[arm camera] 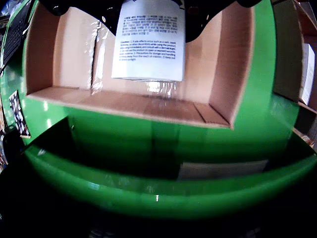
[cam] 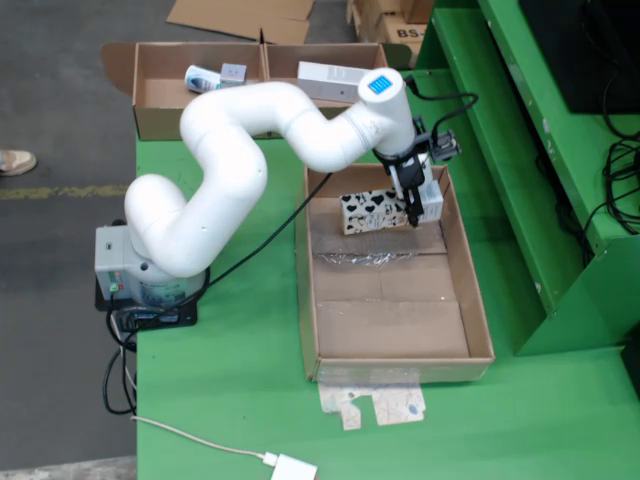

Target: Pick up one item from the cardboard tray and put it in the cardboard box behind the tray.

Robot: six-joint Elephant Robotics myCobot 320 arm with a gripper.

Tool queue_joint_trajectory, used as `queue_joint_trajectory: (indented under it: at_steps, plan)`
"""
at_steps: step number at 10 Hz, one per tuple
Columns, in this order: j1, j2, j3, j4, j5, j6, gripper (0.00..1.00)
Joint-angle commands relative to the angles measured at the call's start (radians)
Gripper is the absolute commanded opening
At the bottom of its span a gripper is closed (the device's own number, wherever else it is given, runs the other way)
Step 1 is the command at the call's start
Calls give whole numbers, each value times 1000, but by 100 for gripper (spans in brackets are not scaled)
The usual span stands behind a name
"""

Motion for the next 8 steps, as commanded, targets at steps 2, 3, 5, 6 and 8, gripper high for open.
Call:
queue_joint_trajectory:
  at_steps: [2, 3, 5, 6, 8]
  plan:
    - [9, 117, 126, -131, -18, 13, 0]
    - [9, 117, 126, -131, -18, 13, 0]
    - [12, 120, 169, -177, -24, 10, 0]
    - [15, 145, 224, -237, -37, 4, 0]
    - [23, 174, 263, -284, -56, 8, 0]
